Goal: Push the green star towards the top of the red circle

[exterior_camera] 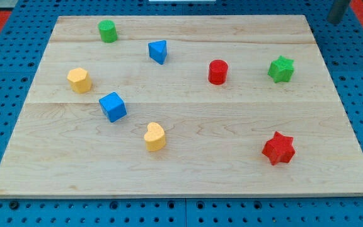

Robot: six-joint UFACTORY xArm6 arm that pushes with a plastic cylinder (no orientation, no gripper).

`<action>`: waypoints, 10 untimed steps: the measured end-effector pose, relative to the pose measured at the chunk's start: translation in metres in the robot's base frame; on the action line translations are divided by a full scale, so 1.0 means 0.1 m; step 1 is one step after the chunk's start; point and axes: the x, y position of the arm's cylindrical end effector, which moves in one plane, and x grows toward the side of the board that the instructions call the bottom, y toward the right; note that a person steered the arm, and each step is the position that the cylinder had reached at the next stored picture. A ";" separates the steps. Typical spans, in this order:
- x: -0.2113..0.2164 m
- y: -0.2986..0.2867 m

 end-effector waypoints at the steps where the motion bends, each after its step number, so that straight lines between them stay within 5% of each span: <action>1: 0.01 0.00; 3: 0.16 0.01; 6: 1.56 -0.04; 10: 1.59 -1.95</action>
